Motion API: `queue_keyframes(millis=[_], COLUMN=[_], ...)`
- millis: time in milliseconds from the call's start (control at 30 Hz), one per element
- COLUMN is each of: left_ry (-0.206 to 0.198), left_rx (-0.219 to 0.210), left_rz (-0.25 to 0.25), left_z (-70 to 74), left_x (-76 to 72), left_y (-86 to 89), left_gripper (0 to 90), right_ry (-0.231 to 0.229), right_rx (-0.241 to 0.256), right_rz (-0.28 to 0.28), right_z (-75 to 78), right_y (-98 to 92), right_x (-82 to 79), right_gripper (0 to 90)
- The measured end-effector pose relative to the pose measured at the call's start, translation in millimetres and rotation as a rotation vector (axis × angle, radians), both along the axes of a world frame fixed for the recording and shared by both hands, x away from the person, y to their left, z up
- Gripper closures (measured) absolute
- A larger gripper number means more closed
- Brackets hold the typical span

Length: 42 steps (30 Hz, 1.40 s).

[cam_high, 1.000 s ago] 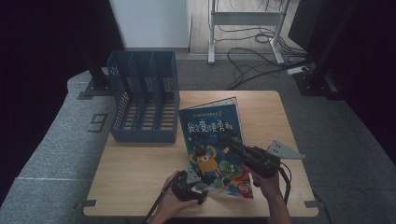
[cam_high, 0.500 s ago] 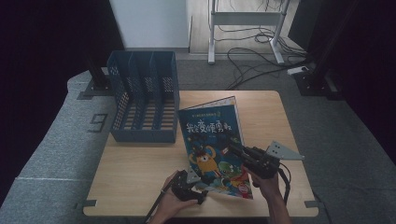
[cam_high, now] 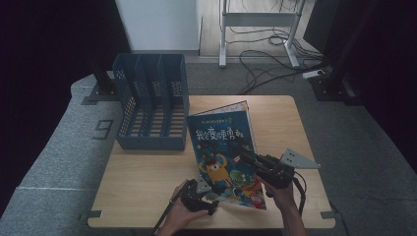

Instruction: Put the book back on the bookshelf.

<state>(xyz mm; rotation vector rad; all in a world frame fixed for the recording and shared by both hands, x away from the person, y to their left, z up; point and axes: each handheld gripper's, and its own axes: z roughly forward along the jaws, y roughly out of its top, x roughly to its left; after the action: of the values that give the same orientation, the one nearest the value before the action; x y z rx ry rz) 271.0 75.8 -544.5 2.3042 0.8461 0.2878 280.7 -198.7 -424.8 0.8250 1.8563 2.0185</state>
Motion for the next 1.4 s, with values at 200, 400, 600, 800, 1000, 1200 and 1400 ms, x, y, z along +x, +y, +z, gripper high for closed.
queue_keyframes(millis=[200, 400, 600, 800, 1000, 1200, 1400], left_ry=[-0.003, -0.001, -0.004, -0.003, -0.007, -0.01, -0.013], left_rx=[-0.003, -0.004, -0.002, -0.005, -0.005, -0.01, -0.011], left_rz=[0.02, 0.028, 0.039, 0.046, 0.054, 0.068, 0.079], left_z=[-0.3, -0.3, -0.3, -0.4, -0.7, -1.2, -1.5], left_x=[2.1, 4.5, 7.5, 10.5, 13.1, 16.1, 18.0], left_y=[0.0, -0.4, -0.5, -0.3, -1.1, -2.3, -3.8], left_gripper=[14.6, 14.7, 14.7, 14.7, 14.8, 14.9, 14.9], right_ry=[-0.007, -0.019, -0.023, -0.027, -0.034, -0.038, -0.035], right_rx=[0.003, -0.001, 0.0, -0.008, -0.014, -0.019, -0.015], right_rz=[0.001, 0.006, 0.014, 0.015, 0.024, 0.038, 0.043], right_z=[0.8, 2.2, 2.6, 3.1, 3.8, 4.4, 4.0], right_y=[1.7, 3.1, 3.9, 4.0, 4.7, 4.6, 3.1], right_x=[-1.3, -3.2, -4.0, -4.6, -5.5, -6.5, -5.8], right_gripper=[80.5, 80.5, 80.9, 81.8, 83.4, 85.3, 85.7])
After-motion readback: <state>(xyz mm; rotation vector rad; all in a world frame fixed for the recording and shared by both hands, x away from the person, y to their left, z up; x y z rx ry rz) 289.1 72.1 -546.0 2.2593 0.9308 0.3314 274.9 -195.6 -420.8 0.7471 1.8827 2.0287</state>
